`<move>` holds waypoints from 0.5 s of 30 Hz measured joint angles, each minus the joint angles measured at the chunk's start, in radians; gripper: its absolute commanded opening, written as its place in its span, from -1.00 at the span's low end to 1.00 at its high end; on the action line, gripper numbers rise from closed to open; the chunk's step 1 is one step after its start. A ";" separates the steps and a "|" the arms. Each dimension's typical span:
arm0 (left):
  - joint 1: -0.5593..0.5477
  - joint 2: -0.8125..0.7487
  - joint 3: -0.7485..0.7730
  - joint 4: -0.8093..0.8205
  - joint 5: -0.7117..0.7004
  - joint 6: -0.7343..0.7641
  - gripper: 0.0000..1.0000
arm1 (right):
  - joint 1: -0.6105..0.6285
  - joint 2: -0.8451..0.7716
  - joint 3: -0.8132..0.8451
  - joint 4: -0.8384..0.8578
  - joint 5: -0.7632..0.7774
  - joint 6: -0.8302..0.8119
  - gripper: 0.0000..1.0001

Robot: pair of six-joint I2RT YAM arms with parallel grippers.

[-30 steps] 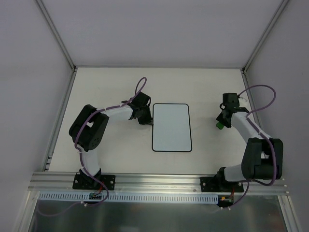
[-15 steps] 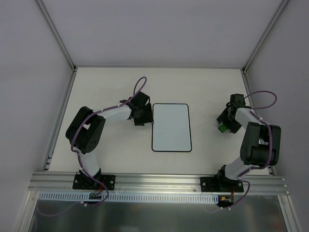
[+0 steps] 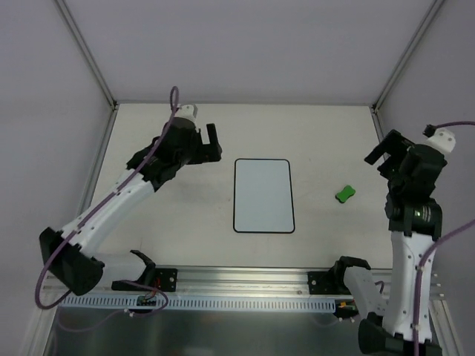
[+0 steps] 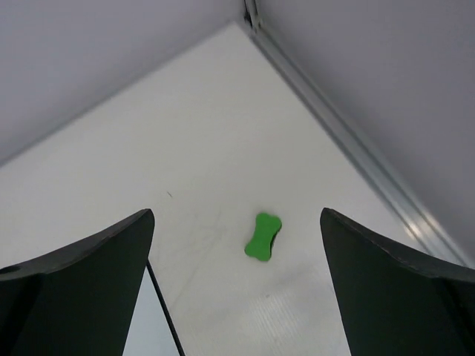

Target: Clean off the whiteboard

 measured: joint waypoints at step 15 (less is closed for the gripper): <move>0.003 -0.680 0.073 -0.040 -0.250 0.279 0.98 | 0.045 -0.456 0.225 -0.080 -0.015 -0.245 0.98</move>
